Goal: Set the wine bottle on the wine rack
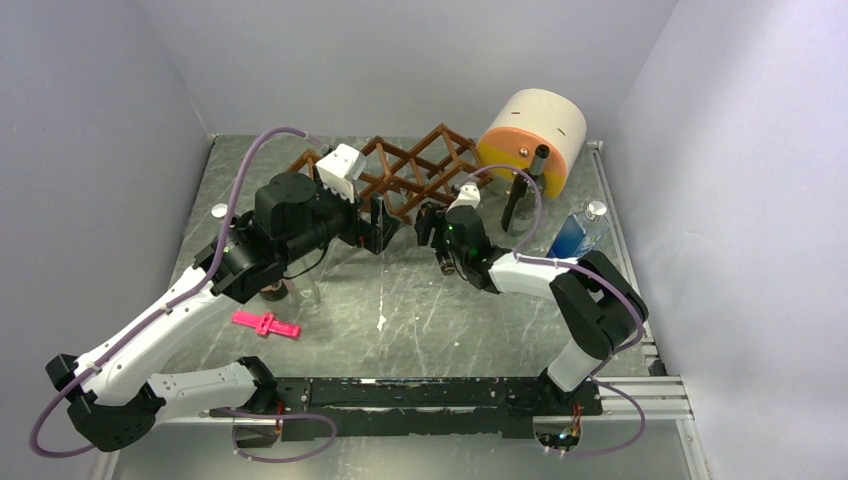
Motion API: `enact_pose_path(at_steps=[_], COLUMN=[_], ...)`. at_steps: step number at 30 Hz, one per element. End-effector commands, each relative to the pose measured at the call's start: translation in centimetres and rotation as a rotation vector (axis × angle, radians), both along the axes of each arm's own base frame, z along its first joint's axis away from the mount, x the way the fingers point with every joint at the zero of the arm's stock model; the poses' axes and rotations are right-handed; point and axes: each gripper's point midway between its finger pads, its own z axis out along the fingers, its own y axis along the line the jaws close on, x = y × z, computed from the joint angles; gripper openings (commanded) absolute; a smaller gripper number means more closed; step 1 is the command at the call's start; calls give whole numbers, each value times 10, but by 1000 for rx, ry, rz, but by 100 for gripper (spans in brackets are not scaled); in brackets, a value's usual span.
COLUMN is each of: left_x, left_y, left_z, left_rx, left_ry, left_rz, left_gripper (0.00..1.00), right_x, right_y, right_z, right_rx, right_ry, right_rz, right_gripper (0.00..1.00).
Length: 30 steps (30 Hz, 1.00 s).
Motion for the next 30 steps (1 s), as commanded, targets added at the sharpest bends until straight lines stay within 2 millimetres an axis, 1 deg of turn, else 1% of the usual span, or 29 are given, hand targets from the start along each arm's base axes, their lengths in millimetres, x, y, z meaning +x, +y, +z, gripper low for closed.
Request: enact_pose_path(at_steps=[1, 8, 15, 18, 22, 30], left_x=[0, -1, -1, -1, -1, -2], left_y=[7, 8, 9, 9, 10, 11], left_z=[13, 12, 12, 11, 11, 11], left_rx=[-11, -7, -7, -2, -3, -2], left_ry=[-29, -30, -29, -28, -29, -27], left_rz=[18, 19, 21, 24, 25, 26], left_gripper=[99, 100, 99, 100, 100, 99], right_x=[27, 30, 39, 42, 45, 52], right_y=[12, 19, 27, 29, 31, 39], right_z=[89, 72, 72, 74, 81, 78], right_rx=[99, 15, 16, 52, 135, 164], right_ry=[-229, -238, -282, -293, -309, -308], right_rz=[-10, 52, 67, 51, 21, 23], right_gripper=[0, 0, 0, 0, 0, 0])
